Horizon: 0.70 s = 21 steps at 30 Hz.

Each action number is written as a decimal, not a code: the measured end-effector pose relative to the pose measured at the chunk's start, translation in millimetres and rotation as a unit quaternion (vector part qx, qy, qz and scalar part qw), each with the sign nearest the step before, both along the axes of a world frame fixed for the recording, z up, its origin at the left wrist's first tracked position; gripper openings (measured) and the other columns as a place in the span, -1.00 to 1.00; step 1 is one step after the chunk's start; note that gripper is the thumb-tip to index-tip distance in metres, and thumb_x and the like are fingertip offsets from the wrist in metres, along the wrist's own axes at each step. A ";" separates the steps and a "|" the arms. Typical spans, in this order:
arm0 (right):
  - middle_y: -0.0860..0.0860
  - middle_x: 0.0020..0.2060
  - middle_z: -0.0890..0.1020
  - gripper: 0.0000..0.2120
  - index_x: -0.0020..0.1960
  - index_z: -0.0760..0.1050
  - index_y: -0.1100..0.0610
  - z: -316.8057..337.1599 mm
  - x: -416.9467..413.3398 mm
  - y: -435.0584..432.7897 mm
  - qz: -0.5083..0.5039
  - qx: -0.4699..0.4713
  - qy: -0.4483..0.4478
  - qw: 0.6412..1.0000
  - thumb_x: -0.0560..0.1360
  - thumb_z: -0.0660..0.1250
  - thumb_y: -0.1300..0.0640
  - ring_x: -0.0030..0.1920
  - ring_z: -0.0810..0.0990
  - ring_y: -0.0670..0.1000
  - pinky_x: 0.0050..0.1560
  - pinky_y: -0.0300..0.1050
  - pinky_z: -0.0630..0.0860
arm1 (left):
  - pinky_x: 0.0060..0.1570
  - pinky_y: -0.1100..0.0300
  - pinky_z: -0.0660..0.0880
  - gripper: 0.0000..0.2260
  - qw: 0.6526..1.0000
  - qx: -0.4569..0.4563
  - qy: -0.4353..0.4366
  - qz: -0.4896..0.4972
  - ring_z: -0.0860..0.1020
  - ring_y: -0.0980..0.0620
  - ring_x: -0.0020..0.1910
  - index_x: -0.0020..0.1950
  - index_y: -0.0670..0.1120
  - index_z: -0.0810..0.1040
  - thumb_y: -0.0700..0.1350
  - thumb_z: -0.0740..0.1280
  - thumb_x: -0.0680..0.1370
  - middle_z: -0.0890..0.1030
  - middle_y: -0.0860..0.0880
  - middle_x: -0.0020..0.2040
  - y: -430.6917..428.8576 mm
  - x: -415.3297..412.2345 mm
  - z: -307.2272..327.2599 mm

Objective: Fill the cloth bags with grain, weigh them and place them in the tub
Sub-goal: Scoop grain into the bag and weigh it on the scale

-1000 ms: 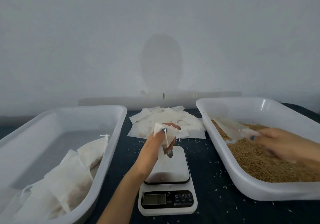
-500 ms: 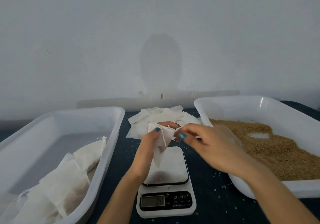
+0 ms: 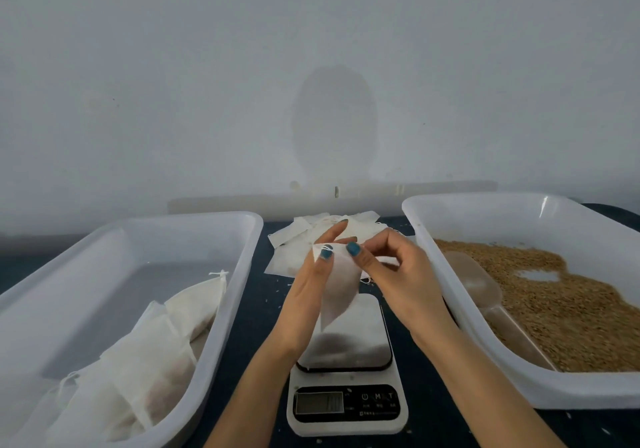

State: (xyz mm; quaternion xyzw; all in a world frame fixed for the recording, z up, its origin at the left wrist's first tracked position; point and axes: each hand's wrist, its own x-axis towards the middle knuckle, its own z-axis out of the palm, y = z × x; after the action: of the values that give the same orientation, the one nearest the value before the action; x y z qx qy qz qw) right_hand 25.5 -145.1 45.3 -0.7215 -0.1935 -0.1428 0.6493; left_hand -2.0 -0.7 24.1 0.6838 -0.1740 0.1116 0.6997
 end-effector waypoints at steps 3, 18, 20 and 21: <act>-0.20 -0.24 0.61 -0.78 -0.21 0.52 -0.01 -3.6 4.7 0.2 -0.046 -0.017 -0.041 0.998 0.40 0.41 -0.15 -0.08 0.58 -0.12 0.00 -0.27 0.48 | 0.14 0.14 0.55 -0.66 0.999 0.021 -0.011 0.037 0.53 0.08 0.30 0.32 0.21 0.54 0.23 0.18 0.60 0.54 0.14 0.34 2.4 1.4 3.2; -0.11 -0.27 0.64 -0.85 -0.17 0.54 0.01 -45.5 19.4 -6.4 -0.061 -0.061 0.062 0.994 0.48 0.46 -0.02 -0.22 0.62 -0.06 -0.20 -0.08 0.60 | -0.12 0.04 0.57 -0.88 0.944 0.286 0.039 0.161 0.59 0.14 -0.25 -0.15 0.08 0.60 0.03 0.37 0.58 0.65 0.09 -0.24 23.3 19.3 -17.4; -0.10 -0.23 0.65 -0.89 -0.12 0.54 -0.03 -53.0 21.3 -5.0 -0.063 -0.108 0.067 0.990 0.49 0.43 -0.03 -0.17 0.63 -0.09 -0.09 -0.09 0.59 | -0.15 0.18 0.54 -0.92 0.924 0.337 0.042 0.175 0.59 0.26 -0.18 -0.13 0.16 0.55 0.05 0.36 0.56 0.64 0.21 -0.22 25.0 20.6 -24.4; -0.11 -0.22 0.66 -0.89 -0.10 0.54 -0.04 -55.6 21.6 -4.6 -0.061 -0.117 0.063 0.989 0.50 0.41 -0.05 -0.15 0.63 -0.12 -0.08 -0.15 0.57 | -0.13 0.27 0.53 -0.94 0.922 0.341 0.044 0.179 0.57 0.35 -0.13 -0.09 0.21 0.52 0.05 0.37 0.55 0.62 0.27 -0.18 25.6 21.2 -26.2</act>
State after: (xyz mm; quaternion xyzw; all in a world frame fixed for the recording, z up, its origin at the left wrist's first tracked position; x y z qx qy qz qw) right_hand 47.1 -149.7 -10.3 -0.8102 -0.1233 -0.1128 0.5618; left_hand 19.2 24.9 -2.1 0.9051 -0.0453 0.1389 0.3992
